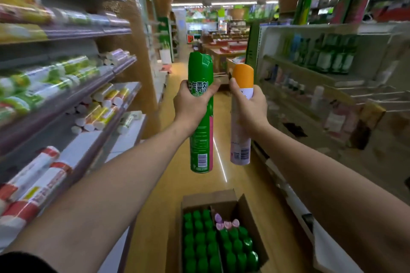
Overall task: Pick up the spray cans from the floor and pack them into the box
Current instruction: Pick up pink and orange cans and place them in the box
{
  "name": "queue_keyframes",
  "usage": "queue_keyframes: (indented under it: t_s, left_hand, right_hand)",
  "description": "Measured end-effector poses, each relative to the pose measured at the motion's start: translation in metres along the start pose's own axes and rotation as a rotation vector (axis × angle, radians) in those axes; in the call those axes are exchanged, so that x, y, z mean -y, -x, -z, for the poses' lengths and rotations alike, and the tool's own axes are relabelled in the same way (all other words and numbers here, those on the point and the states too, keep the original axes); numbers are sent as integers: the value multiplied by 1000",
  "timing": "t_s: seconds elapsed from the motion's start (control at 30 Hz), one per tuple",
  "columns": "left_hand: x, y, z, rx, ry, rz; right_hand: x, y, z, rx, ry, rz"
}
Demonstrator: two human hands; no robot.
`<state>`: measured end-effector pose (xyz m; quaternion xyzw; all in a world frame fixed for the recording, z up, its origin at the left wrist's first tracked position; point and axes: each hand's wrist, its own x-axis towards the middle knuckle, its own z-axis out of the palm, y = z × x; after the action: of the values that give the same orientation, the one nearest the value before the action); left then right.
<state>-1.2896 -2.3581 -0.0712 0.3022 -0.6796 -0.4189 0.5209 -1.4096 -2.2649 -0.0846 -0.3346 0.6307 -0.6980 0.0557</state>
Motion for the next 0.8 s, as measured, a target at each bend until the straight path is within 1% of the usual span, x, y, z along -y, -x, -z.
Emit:
queue_keyframes:
  t_s: [0.07, 0.3, 0.43, 0.53, 0.6, 0.67, 0.8]
  left_hand:
    - [29, -15, -13, 13, -15, 27]
    - [136, -78, -77, 54, -50, 106]
    - [197, -118, -126, 52, -99, 262]
    - [245, -135, -159, 25, -148, 335]
    - [284, -139, -175, 12, -156, 400]
    - [328, -137, -184, 33, -176, 473]
    - [427, -128, -197, 45, -229, 562]
  right_hand:
    - [-29, -19, -10, -6, 19, -23]
    - [-146, -100, -39, 84, 26, -89]
    - [-220, -158, -47, 148, 24, -187]
    - [-276, -191, -48, 177, 59, -254]
    - [-314, -204, -50, 193, 100, -304]
    - [-354, -209, -53, 200, 139, -370]
    - [-445, -195, -58, 207, 243, -501]
